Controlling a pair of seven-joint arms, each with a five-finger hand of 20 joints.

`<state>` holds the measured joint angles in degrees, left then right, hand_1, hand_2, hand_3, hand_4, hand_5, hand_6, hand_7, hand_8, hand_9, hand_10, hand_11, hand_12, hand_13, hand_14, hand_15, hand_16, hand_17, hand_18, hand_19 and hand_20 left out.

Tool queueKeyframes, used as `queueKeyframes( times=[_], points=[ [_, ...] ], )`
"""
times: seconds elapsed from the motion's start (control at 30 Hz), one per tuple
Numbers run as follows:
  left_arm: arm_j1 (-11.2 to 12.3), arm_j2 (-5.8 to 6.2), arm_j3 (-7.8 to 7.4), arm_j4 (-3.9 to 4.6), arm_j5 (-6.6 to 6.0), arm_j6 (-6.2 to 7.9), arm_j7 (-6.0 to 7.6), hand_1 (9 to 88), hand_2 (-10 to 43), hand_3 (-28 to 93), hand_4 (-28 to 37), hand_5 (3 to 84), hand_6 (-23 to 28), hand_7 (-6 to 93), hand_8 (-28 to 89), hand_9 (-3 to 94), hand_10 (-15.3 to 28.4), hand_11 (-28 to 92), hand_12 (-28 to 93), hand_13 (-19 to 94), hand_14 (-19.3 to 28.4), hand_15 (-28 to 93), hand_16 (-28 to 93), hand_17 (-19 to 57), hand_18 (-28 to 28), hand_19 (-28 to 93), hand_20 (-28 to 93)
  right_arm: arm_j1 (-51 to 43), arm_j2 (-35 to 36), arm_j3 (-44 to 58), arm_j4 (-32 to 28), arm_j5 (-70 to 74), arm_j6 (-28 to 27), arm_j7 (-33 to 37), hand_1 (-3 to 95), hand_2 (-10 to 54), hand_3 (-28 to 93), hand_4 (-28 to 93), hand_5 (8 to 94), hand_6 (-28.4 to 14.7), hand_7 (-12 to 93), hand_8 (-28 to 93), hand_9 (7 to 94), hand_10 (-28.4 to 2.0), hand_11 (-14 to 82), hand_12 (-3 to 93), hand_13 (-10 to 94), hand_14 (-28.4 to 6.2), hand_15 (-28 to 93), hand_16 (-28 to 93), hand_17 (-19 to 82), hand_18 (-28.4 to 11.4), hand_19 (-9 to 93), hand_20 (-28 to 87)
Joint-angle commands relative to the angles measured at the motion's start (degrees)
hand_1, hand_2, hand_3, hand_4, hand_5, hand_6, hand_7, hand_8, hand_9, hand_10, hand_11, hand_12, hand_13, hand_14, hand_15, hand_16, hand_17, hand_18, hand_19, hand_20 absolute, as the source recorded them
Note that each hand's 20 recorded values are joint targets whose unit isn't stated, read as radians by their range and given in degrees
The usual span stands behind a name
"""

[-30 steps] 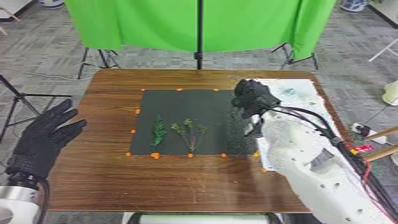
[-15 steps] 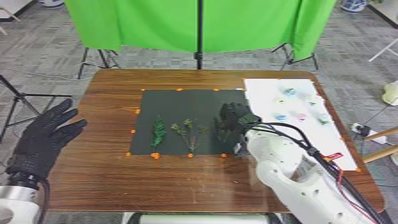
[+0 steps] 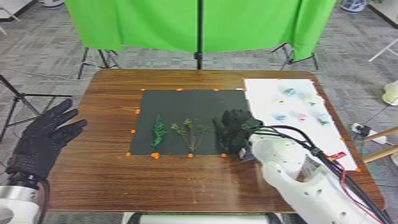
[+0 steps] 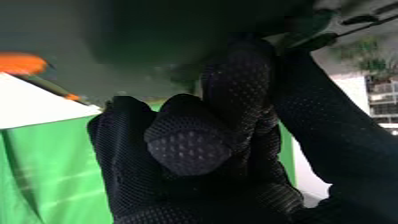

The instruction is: Arrange flowers

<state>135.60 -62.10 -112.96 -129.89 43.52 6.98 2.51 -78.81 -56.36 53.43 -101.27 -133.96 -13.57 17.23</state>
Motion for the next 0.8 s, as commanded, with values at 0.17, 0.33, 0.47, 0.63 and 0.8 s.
queueKeyframes(
  times=[0.17, 0.33, 0.47, 0.63, 0.8],
  points=[
    [0.1, -0.12, 0.3, 0.66, -0.04, -0.34, -0.68, 26.8, 7.9, 73, -26.4, 34.2, 2.6, 17.4, -11, 28.5, 11.5, 22, 7, 28, 14.1, 46, -6, -7.3, 20.6, 52, 6, -1.9, 1.7, 0.7, 0.6, -0.7, -1.2, -2.2, 38.9, -3.6, 86, -22, 64.5, -3.1, 73, 13, 91.7, -6.5, 46.4, 29.0, 88, -2.7, 70, 29, 59, -15.4, 93, 61],
    [-0.3, 0.04, 0.38, 0.87, -0.01, -0.6, -0.82, 26.7, 8.0, 73, -26.4, 34.2, 2.6, 17.5, -11, 28.5, 11.5, 22, 7, 28, 14.2, 46, -5, -7.3, 20.6, 52, 6, -2.6, 1.8, 1.6, -1.0, -0.1, 0.3, -1.7, 38.4, -3.6, 85, -23, 63.8, -2.3, 73, 13, 91.3, -6.8, 46.2, 29.0, 88, -3.0, 70, 28, 58, -15.7, 93, 61],
    [-0.1, 0.07, 0.33, 0.87, 0.0, -0.81, -0.9, 26.8, 8.0, 73, -26.5, 34.3, 2.7, 17.4, -11, 28.5, 11.6, 22, 7, 28, 14.3, 46, -5, -7.4, 20.6, 52, 6, -3.2, 1.6, 2.9, -2.9, 1.5, 1.8, -1.1, 35.0, -3.8, 82, -26, 64.0, -2.3, 72, 12, 91.3, -7.1, 45.7, 28.9, 88, -3.3, 70, 28, 58, -16.1, 93, 61],
    [-0.1, 0.11, 0.23, 0.89, 0.07, -0.99, -0.97, 26.7, 8.1, 73, -26.5, 34.2, 2.6, 17.4, -11, 28.5, 11.6, 22, 7, 28, 14.2, 46, -5, -7.4, 20.6, 52, 6, -3.5, 1.5, 4.0, -5.0, 3.9, 3.8, -0.6, 30.8, -3.0, 83, -27, 64.8, -2.8, 69, 12, 91.3, -7.6, 45.3, 28.8, 87, -3.4, 71, 28, 58, -16.3, 93, 61],
    [-0.5, 0.12, 0.44, 1.07, 0.14, -1.2, -1.24, 26.7, 8.2, 73, -26.4, 34.2, 2.7, 17.4, -11, 28.5, 11.6, 22, 7, 28, 14.2, 46, -5, -7.4, 20.6, 52, 6, -4.4, 0.5, 5.6, -6.2, 4.3, 6.2, -0.4, 26.2, -1.4, 83, -27, 65.0, -3.4, 69, -5, 90.9, -8.0, 44.9, 29.1, 87, -3.7, 71, 28, 57, -16.5, 93, 62]
  ],
)
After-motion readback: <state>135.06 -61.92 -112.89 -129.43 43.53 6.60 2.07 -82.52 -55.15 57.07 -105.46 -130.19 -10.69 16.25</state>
